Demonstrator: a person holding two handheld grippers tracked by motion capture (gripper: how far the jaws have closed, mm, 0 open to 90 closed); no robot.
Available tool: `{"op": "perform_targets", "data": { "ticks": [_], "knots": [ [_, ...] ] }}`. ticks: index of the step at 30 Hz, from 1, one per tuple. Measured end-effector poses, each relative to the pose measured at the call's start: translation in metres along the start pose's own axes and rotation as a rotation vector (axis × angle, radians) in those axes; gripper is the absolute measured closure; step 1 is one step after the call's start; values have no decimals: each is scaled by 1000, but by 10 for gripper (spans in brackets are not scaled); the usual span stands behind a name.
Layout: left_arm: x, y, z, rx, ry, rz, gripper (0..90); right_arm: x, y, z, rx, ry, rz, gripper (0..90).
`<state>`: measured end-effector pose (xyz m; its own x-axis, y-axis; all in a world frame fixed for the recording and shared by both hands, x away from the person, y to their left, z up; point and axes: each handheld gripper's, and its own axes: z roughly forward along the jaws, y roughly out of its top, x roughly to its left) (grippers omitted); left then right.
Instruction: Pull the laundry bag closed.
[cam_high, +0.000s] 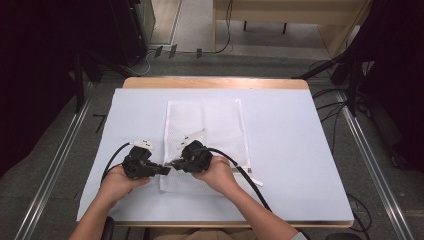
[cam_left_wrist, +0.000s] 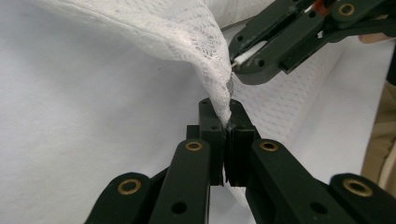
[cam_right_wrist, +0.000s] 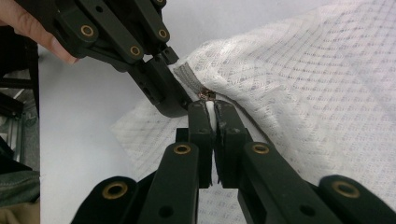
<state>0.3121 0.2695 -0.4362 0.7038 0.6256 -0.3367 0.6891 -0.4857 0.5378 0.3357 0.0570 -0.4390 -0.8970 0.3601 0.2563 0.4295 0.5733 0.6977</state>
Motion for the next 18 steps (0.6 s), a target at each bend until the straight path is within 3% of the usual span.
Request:
{"op": "perform_targets", "data": {
  "ticks": [2,4,9,12,18],
  "knots": [
    [2,-2,-3,-3,3,-4,894,-2,-2,0,19,-29,-1,886],
    [4,-4,-5,-4,-2,-6,894,-8,-7,-2,12,-20,31,885],
    [5,-4,-5,-18,-2,-2,891,-13,-12,-9,5,-10,5,884],
    [5,-4,-5,-25,0,8,891,-16,-13,-10,11,1,15,884],
    [6,-5,-7,-45,-5,-12,889,-21,-16,-17,0,0,16,883]
  ]
}}
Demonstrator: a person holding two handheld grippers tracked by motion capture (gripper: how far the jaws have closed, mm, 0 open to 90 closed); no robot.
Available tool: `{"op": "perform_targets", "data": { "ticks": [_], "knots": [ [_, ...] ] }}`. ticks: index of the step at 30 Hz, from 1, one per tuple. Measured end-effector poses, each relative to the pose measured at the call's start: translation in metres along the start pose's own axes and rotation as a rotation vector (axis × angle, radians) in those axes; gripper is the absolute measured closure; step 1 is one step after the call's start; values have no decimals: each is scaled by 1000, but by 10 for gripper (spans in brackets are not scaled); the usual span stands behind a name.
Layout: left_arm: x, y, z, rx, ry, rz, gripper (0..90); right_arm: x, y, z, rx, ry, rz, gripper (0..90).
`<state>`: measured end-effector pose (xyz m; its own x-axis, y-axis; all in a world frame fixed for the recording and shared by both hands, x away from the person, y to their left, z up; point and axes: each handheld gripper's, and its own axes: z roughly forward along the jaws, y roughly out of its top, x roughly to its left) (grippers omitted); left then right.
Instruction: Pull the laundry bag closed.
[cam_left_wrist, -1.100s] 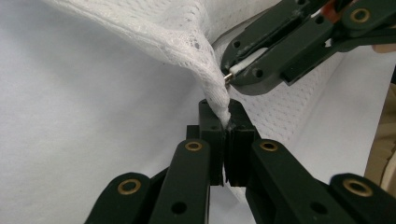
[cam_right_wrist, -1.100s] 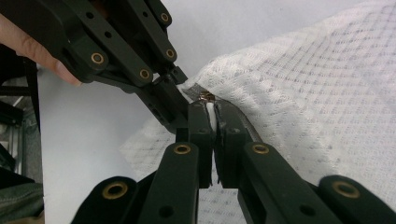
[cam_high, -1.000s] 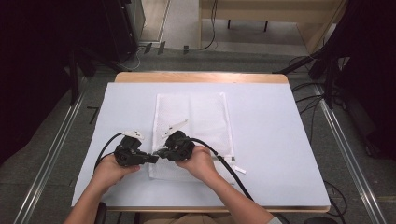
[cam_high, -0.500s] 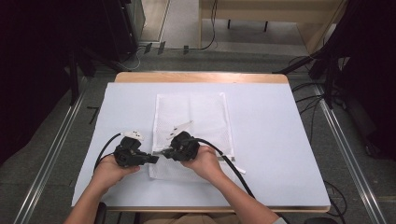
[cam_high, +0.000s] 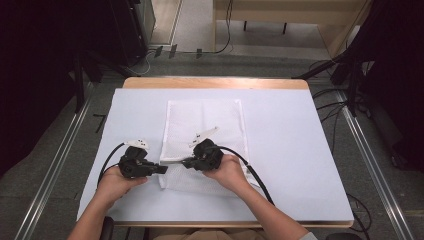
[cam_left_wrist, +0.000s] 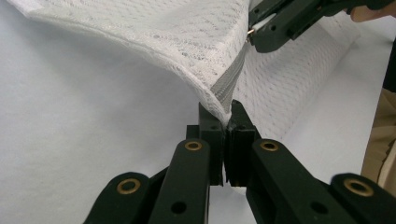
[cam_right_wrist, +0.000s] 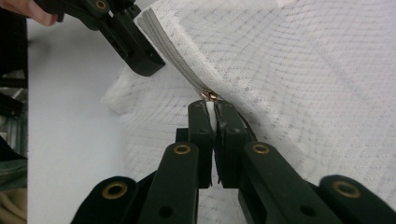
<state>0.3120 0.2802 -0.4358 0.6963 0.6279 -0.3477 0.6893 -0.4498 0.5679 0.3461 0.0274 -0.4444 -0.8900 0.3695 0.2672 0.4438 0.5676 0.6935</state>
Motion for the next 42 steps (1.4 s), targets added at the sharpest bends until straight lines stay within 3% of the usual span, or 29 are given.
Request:
{"op": "perform_targets", "data": {
  "ticks": [10,15,20,42],
  "knots": [
    [-3,0,0,0,-3,13,888,-2,-4,-8,2,-8,6,882],
    [-3,-1,-3,-11,-17,24,888,-4,-7,-15,27,-12,-19,882],
    [-1,1,-3,-23,-24,12,887,-10,-14,-28,-7,5,-5,882],
    [-1,-1,-2,0,-21,11,886,-17,-22,-32,8,0,22,882]
  ]
}}
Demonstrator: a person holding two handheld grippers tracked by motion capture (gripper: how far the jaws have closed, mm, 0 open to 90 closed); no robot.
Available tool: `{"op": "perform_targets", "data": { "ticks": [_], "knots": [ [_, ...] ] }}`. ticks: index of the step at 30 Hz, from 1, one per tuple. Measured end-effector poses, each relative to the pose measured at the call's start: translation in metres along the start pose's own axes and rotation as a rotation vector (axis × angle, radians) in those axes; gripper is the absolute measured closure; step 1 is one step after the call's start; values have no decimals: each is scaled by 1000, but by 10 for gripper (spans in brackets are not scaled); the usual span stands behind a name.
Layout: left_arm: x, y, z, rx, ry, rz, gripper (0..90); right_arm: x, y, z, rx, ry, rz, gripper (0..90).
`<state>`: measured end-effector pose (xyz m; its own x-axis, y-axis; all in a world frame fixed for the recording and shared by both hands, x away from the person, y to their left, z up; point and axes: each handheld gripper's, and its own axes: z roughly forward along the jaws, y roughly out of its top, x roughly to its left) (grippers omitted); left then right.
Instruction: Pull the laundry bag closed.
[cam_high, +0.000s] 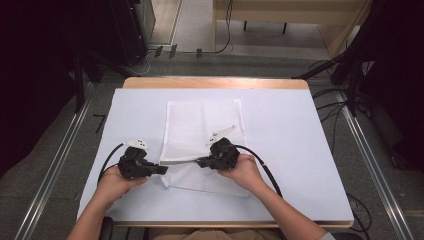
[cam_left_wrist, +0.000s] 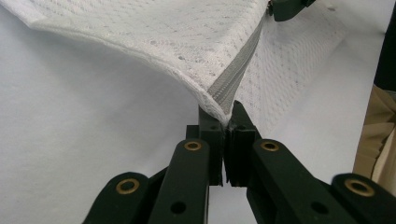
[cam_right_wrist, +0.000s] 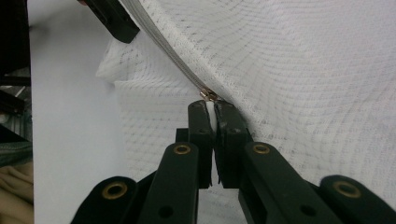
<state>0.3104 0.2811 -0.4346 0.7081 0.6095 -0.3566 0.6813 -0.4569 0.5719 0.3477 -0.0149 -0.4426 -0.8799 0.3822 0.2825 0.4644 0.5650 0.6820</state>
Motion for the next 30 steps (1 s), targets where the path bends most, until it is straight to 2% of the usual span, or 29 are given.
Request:
{"op": "perform_targets", "data": {
  "ticks": [10,21,30],
  "knots": [
    [-1,-1,1,22,4,7,887,-2,-6,3,18,-8,5,882],
    [0,-1,-1,17,3,1,887,-3,-10,-4,21,-29,-1,882],
    [1,-2,-2,23,-2,-2,887,-5,-13,-7,29,-32,15,881]
  ]
}}
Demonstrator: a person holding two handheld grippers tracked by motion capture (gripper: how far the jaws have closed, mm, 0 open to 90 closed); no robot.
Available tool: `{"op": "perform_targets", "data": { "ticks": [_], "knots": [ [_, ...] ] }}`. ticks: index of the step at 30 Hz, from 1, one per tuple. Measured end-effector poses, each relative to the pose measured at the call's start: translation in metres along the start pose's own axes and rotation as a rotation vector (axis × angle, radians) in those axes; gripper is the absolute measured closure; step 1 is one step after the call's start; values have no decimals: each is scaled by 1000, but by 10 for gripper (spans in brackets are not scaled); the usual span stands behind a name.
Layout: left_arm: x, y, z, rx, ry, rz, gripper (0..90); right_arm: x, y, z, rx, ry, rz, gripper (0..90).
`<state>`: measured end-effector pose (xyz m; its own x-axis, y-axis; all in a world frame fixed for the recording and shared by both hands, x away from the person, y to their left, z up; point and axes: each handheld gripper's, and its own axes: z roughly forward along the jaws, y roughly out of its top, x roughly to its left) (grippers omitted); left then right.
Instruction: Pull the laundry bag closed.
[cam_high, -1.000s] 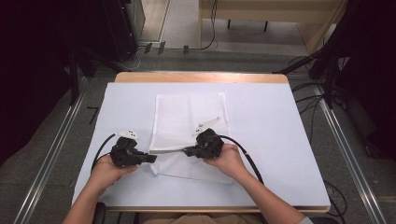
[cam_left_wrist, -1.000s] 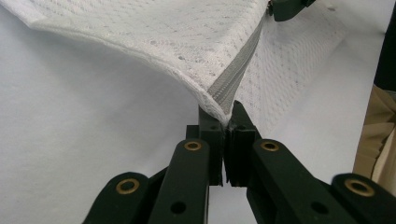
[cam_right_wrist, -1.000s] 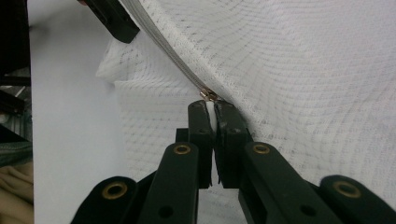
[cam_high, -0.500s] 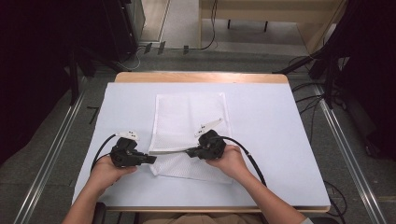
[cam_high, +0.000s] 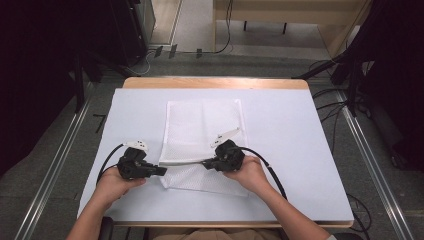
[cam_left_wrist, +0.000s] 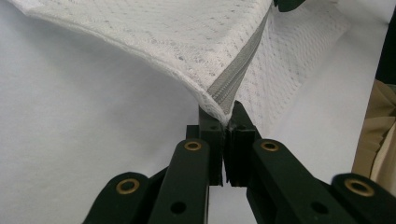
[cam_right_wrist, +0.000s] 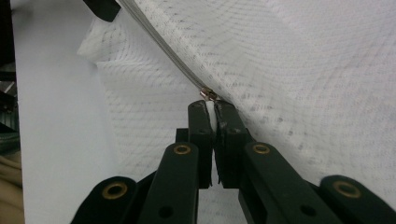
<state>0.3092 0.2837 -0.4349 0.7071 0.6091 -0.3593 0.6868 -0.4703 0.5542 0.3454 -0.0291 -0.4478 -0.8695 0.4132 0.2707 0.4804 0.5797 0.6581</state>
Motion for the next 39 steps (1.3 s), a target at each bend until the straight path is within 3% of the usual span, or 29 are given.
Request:
{"op": "perform_targets", "data": {
  "ticks": [12,17,39],
  "knots": [
    [0,-1,-1,-5,2,2,887,-3,-5,-5,1,-14,7,882],
    [2,-2,-2,-3,-2,-10,886,-8,-9,-9,3,-25,35,881],
    [2,-2,-2,2,0,-14,884,-10,-18,-17,27,-49,29,881]
  ]
}}
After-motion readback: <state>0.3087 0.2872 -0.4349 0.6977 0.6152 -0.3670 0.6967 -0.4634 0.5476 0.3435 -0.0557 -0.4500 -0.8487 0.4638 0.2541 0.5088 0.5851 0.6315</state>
